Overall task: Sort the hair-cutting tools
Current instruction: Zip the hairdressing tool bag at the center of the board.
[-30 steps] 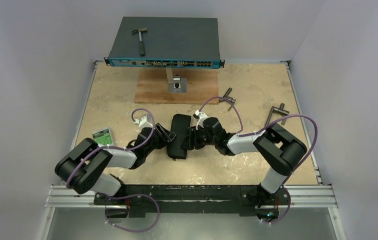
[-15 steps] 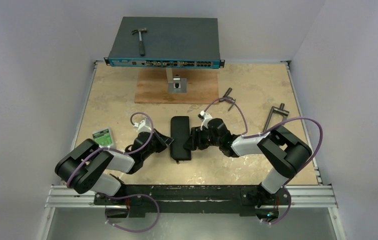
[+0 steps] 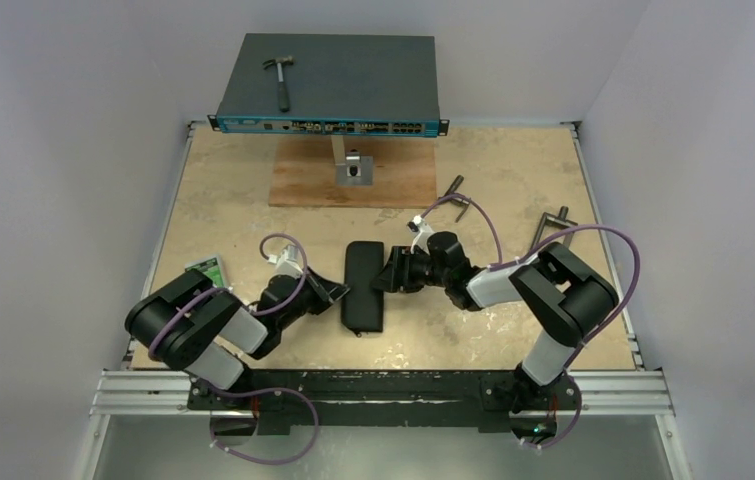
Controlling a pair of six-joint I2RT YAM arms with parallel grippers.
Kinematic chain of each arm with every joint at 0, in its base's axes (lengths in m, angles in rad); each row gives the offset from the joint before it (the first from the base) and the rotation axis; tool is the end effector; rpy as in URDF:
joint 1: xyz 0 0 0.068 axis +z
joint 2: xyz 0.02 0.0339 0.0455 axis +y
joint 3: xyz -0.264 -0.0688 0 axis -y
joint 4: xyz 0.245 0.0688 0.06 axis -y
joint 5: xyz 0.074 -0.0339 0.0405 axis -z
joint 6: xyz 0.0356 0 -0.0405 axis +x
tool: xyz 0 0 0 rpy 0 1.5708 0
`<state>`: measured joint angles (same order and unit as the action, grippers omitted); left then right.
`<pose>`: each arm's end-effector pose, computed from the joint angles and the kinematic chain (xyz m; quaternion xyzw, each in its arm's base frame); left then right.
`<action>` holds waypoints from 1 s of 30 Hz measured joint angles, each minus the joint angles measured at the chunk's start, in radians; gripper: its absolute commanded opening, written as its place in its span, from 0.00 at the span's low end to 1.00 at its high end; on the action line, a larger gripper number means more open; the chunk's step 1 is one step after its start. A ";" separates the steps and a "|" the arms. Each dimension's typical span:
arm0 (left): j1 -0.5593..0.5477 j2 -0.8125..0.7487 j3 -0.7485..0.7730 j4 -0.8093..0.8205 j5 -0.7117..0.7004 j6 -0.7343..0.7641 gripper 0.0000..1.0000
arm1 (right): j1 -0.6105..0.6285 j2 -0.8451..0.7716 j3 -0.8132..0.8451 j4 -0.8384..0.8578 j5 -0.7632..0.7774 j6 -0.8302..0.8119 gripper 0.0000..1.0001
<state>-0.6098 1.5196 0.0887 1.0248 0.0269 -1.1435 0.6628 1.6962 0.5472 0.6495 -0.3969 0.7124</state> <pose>0.1640 -0.1158 0.0996 -0.2131 0.8075 -0.4299 0.3432 0.2295 0.1966 0.1253 -0.0797 0.8453 0.4486 0.2791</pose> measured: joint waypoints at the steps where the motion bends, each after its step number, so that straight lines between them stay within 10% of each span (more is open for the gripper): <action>1: 0.000 0.016 -0.009 0.031 0.008 -0.008 0.00 | -0.002 0.004 0.000 0.008 -0.008 0.004 0.62; 10: 0.024 0.184 -0.056 0.291 0.071 -0.090 0.00 | -0.009 0.005 -0.016 0.034 -0.045 0.028 0.65; 30: 0.027 0.070 -0.078 0.275 0.131 -0.122 0.00 | -0.024 0.056 -0.072 0.214 -0.130 0.097 0.67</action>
<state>-0.5827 1.5898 0.0105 1.3003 0.1577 -1.2655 0.6392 1.7523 0.4755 0.8639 -0.5274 0.8097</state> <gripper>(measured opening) 0.039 0.678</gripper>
